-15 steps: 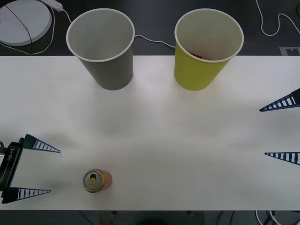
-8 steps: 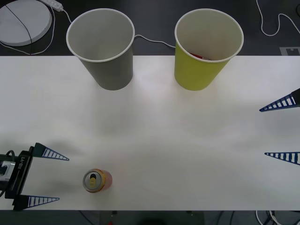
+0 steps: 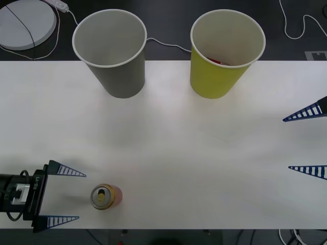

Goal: Put the can into the green bin and the plastic bottle into the gray bin

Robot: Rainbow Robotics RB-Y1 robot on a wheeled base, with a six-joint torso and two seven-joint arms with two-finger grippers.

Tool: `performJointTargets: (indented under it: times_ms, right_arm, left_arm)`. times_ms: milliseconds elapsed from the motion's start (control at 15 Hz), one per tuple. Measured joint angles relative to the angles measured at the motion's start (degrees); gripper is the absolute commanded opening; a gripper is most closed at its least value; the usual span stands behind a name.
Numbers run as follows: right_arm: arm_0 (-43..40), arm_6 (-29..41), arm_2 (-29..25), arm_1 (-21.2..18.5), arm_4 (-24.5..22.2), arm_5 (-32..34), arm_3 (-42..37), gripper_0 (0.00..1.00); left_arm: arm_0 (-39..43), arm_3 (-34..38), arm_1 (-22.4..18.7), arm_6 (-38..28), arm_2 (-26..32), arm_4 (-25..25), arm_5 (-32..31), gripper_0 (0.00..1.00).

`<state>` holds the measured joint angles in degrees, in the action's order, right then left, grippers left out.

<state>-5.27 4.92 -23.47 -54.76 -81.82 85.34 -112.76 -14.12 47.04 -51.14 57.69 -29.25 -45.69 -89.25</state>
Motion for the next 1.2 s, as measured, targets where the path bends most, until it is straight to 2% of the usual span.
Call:
performJointTargets:
  times_ms: [267, 1200]
  right_arm:
    - [0.0, 0.0, 0.0, 0.0, 0.0, 0.0, 0.0, 1.0]
    - [0.0, 0.0, 0.0, 0.0, 0.0, 0.0, 0.0, 1.0]
  left_arm:
    - [-0.02, -0.06, 1.44, 0.83, -2.4, 2.42, 2.05, 1.0]
    - [-0.26, -2.28, 10.72, 1.37, -3.09, 3.99, 6.34, 1.0]
